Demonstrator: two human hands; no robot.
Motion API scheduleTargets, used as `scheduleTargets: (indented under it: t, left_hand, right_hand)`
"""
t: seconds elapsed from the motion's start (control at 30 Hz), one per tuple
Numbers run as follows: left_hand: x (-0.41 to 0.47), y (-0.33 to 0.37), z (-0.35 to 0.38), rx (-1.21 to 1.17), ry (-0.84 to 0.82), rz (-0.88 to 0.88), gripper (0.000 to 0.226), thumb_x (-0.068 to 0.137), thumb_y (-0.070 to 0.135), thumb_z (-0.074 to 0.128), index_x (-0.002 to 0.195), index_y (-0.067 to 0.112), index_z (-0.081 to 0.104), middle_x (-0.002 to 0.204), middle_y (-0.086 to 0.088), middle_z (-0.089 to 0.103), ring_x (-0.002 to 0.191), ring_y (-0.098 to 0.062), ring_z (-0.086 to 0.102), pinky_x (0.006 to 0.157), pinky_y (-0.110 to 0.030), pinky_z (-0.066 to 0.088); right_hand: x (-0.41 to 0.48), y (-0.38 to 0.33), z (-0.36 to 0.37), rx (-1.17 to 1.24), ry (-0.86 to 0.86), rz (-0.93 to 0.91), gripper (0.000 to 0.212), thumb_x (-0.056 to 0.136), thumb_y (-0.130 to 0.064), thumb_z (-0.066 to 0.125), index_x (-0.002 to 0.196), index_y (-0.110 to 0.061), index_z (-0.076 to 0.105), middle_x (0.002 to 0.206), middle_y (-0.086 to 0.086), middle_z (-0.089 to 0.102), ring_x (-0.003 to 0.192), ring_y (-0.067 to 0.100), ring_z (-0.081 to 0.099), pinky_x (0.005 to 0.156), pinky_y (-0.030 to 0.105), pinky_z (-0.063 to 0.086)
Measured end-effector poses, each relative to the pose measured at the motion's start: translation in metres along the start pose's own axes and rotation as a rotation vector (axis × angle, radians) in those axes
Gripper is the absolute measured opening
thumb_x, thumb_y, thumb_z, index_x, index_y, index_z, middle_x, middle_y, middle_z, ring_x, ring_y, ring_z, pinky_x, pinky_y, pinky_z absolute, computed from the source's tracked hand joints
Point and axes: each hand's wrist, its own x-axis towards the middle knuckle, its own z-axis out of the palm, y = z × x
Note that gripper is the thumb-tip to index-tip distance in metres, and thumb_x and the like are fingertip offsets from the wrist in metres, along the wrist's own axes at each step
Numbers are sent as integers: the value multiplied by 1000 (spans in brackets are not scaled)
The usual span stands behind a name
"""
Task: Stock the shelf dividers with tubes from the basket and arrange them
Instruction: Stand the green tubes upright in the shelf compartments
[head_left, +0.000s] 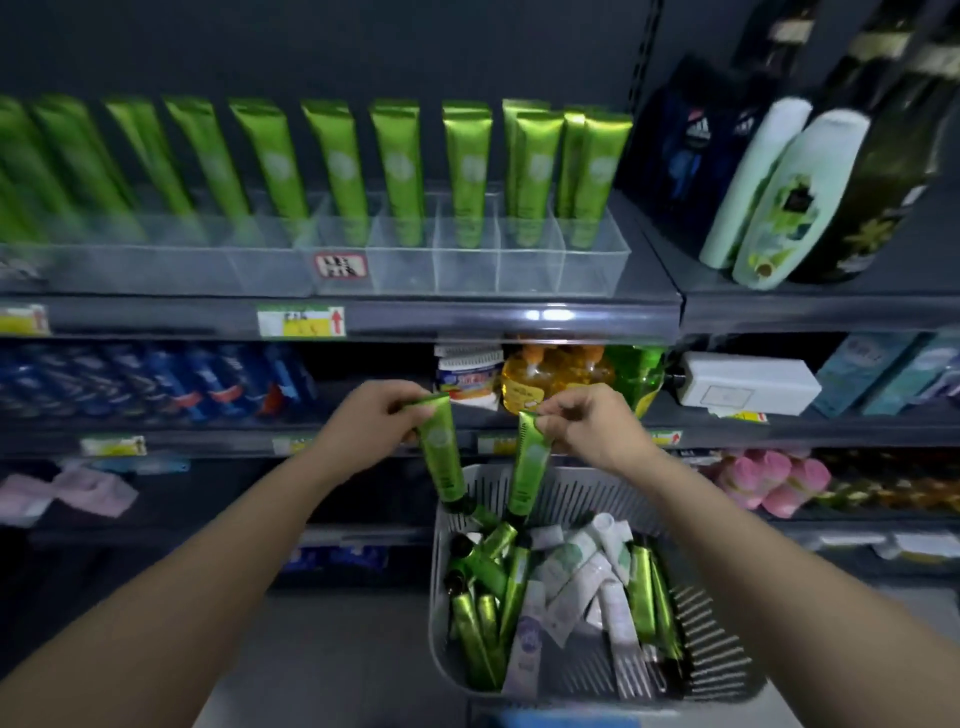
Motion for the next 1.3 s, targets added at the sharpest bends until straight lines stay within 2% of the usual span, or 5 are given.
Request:
scheduleTargets:
  t: [0.17,0.3,0.7,0.87,1.3]
  left_hand:
    - [-12,9,-57,-77,144,70,12,87,5,64,79,8,56,47,7,56,47,-4,51,49,-17,43]
    - [-22,3,-102,-105,233,71,15,86,7,66,77,11,54,48,5,56,44,-3,51,44,-17,41]
    - [-42,-9,-249,-73,303,185,10,86,23,69,82,15,63,76,-23,65,66,-19,54,66,-36,44]
    - [-40,-11,-297,-46,319,273,12,83,17,72,75,20,63,67,5,60,64,-8,54,71,-30,49]
    - [-16,6,-373,-15,540,396,16,73,13,80,73,24,68,66,2,59,61,-8,49,65,-28,46]
  right_hand:
    - [5,-66,17,-87,-31,-152,18,91,-14,60,103,-20,73,94,-4,70,91,15,64,87,33,52]
    - [7,-116,39,-43,45,-250,20,86,-14,66,82,-34,67,75,-10,65,74,15,61,81,38,55]
    - [15,-253,119,79,165,-387,26,83,-8,70,67,-27,61,68,-4,64,67,13,57,71,35,52]
    - [20,-296,148,113,249,-396,26,84,-10,70,66,-28,63,66,-1,64,70,25,65,73,47,56]
    - [45,-355,162,187,309,-501,26,80,-10,73,66,-29,65,67,-2,66,73,26,67,72,47,57]
